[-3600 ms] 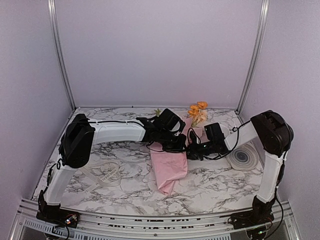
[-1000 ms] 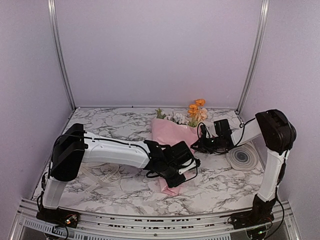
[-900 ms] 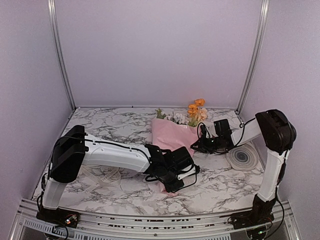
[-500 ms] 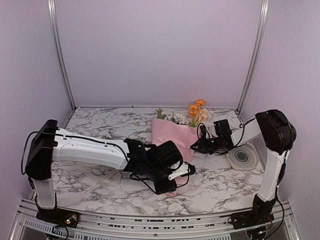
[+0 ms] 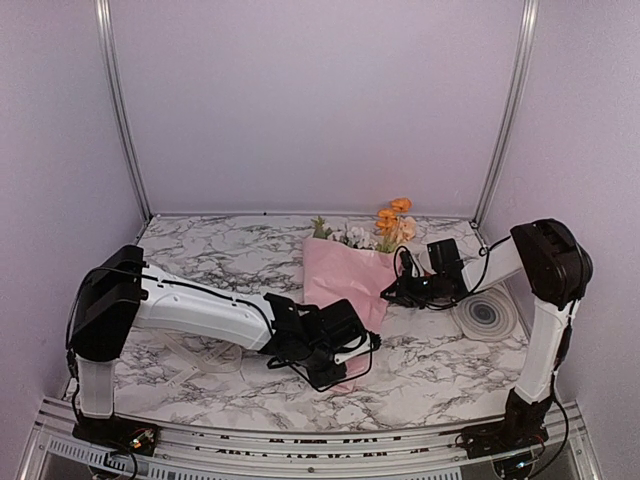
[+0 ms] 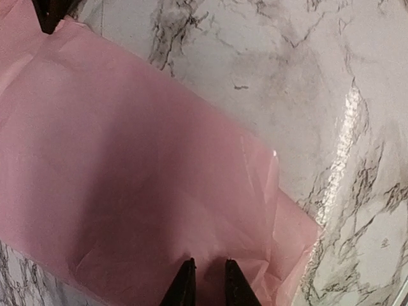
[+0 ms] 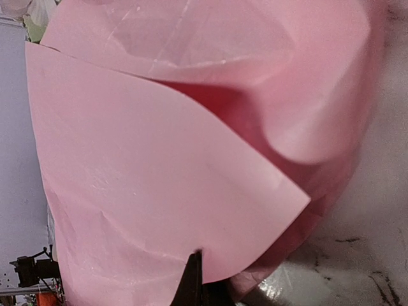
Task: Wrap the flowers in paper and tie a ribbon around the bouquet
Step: Adjust the folded bouquet at the center of the board, then pick up the ribbon from the center of the board, then place the ribbon at the center of the board.
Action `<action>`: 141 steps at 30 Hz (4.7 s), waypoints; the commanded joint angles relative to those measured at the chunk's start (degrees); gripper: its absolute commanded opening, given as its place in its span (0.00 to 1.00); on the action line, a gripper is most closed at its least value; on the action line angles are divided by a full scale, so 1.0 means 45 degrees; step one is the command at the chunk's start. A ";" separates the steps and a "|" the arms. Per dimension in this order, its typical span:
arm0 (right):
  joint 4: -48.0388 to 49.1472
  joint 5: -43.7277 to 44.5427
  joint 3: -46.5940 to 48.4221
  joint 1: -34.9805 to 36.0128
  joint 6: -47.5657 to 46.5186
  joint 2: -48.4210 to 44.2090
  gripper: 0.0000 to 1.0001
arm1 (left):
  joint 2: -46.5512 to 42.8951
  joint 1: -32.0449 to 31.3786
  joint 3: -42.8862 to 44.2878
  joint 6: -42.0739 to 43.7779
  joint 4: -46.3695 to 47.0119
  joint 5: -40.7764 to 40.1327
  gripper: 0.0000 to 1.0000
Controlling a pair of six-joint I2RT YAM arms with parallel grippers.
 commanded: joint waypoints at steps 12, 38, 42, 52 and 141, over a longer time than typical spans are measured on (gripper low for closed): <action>-0.1245 0.1021 0.0189 0.0128 -0.0691 -0.1459 0.07 | 0.1356 -0.0251 0.0703 0.1458 -0.0993 0.0137 0.45; -0.0284 -0.1584 -0.2295 -0.0037 0.0570 -0.1923 0.71 | 0.1863 -0.0692 0.1400 0.2717 -0.1610 -0.0343 0.56; 0.0972 -0.2024 -0.2375 0.0116 0.1373 -0.1288 0.68 | 0.1882 -0.0727 0.1415 0.2712 -0.1616 -0.0422 0.56; 0.3181 -0.2613 -0.2672 0.0439 0.2727 -0.0560 0.36 | 0.1883 -0.0751 0.1397 0.2683 -0.1655 -0.0483 0.56; -0.1525 -0.1141 0.0186 0.1425 0.1171 -0.2762 0.00 | -0.4408 0.0037 -0.1304 0.1423 -0.0298 0.7077 0.00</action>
